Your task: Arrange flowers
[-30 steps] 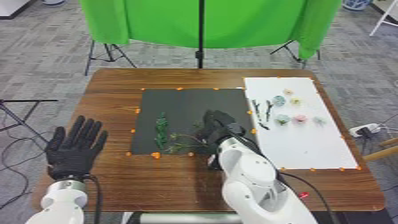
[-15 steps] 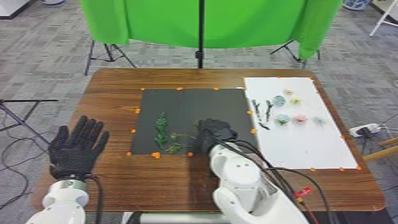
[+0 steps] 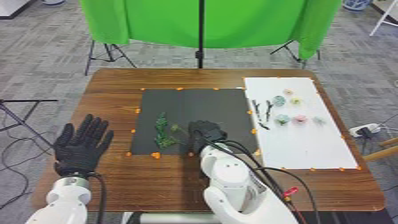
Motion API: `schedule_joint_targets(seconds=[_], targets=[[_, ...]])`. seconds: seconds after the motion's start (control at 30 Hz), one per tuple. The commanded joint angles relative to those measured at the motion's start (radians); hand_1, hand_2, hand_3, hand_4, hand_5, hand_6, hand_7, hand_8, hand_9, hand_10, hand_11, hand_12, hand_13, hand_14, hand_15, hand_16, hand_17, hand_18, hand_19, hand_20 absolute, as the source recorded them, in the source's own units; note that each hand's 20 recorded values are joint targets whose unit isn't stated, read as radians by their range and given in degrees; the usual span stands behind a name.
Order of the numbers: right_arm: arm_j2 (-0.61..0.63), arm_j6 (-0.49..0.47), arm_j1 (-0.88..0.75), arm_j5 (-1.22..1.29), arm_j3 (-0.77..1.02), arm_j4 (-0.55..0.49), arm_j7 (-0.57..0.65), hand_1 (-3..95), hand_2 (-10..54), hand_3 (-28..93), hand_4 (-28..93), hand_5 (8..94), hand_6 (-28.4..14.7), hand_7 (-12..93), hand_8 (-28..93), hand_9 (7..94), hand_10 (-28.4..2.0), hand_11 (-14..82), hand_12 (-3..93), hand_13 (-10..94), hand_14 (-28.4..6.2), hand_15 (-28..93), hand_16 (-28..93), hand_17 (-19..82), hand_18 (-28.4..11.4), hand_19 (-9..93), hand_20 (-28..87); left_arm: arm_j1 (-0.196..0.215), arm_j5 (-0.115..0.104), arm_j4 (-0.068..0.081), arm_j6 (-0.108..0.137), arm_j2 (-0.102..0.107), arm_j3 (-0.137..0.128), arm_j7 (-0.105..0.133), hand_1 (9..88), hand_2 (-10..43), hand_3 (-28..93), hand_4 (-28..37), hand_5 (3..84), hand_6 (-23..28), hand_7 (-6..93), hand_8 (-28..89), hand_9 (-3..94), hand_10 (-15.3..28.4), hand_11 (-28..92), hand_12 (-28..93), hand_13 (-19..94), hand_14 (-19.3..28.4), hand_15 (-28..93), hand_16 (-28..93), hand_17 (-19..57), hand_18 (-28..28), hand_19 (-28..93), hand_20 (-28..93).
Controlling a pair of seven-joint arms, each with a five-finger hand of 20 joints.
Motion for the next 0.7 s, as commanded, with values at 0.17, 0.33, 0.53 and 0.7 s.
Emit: schedule_joint_targets(seconds=[0.17, 0.33, 0.53, 0.7], targets=[[-0.006, -0.056, -0.076, 0.134, -0.020, 0.011, 0.056, 50.5, -9.5, 74, -22, 86.5, -4.7, 30, 21, 84.8, -16.7, 42.1, 33.7, 79, -15.8, 63, 27, 40, -28.4, 93, 59, -0.001, -0.016, 0.013, -0.009, 0.003, 0.010, -0.031, 27.6, 15.6, 76, -28.3, 47.5, 10.8, 13.1, -10, 41.7, 16.3, 25, 9, 31, 16.2, 41, -10, -8.3, 14.2, 38, 12], [-0.004, -0.043, -0.071, 0.142, -0.007, 0.017, 0.074, 49.9, -9.5, 75, -22, 85.6, -4.6, 31, 21, 83.8, -16.5, 42.6, 34.5, 78, -15.7, 63, 27, 39, -28.4, 93, 59, -0.002, -0.014, 0.016, -0.008, 0.000, 0.012, -0.032, 27.3, 16.0, 76, -28.3, 47.5, 10.9, 12.9, -10, 41.8, 16.3, 25, 9, 31, 16.2, 42, -10, -8.4, 14.2, 38, 12], [0.025, -0.032, -0.065, 0.197, 0.013, -0.037, 0.097, 41.8, -9.5, 75, -21, 80.0, -3.9, 39, 21, 80.4, -17.3, 46.9, 30.4, 76, -15.8, 65, 26, 38, -28.4, 93, 58, 0.016, -0.018, 0.008, -0.012, -0.009, 0.006, -0.012, 27.1, 16.3, 76, -28.3, 47.6, 10.9, 12.8, -10, 41.7, 16.3, 25, 9, 31, 16.2, 42, -10, -8.4, 14.3, 38, 12], [0.045, -0.054, -0.067, 0.273, 0.051, -0.099, 0.135, 35.2, -9.5, 76, -22, 78.5, -3.7, 41, 17, 79.7, -17.5, 46.8, 30.0, 75, -15.8, 66, 25, 38, -28.4, 93, 60, 0.035, -0.022, 0.002, -0.015, -0.018, -0.003, 0.003, 26.9, 16.3, 77, -28.3, 47.6, 10.9, 12.8, -10, 41.8, 16.4, 25, 9, 31, 16.2, 42, -9, -8.4, 14.3, 38, 12]])
